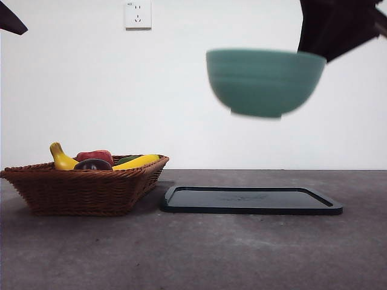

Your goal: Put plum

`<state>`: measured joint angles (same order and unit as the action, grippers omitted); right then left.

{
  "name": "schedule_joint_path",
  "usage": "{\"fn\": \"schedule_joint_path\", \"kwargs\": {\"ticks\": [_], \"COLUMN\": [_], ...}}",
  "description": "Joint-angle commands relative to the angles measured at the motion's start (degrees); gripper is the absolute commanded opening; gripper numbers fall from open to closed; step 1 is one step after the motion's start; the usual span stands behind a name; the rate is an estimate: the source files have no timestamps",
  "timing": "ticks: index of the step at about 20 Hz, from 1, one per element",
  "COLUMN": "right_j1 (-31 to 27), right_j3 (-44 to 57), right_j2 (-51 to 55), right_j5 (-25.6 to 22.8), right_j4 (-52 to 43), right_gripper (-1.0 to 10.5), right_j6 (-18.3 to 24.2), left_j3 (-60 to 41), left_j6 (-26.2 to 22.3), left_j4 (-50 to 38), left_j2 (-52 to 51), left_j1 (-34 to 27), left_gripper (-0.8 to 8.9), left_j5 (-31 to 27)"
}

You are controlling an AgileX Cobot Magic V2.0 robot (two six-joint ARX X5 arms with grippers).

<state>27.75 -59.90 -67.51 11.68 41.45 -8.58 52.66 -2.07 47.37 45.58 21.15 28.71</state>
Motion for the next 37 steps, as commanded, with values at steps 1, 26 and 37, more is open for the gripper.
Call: {"fn": "schedule_joint_path", "kwargs": {"ticks": [1,26,37], "right_j1": [2.1,7.4,7.4], "right_j3": [3.7,16.0,8.9], "right_j2": [-0.5,-11.2,7.7], "right_j5": [-0.2,-4.7,-4.1], "right_j4": [-3.4,-16.9,-7.9], "right_gripper": [0.1,1.6,1.7], "right_j6": [-1.7,-5.0,-4.9], "left_j3": [1.1,1.1,1.1], "left_j6": [-0.3,-0.3,-0.3], "left_j4": [-0.6,-0.6,-0.6], "left_j2": [0.3,0.3,0.3], "left_j1": [0.3,0.3,0.3], "left_gripper": [3.74,3.74,3.74], "left_j5": [0.3,0.3,0.3]}}
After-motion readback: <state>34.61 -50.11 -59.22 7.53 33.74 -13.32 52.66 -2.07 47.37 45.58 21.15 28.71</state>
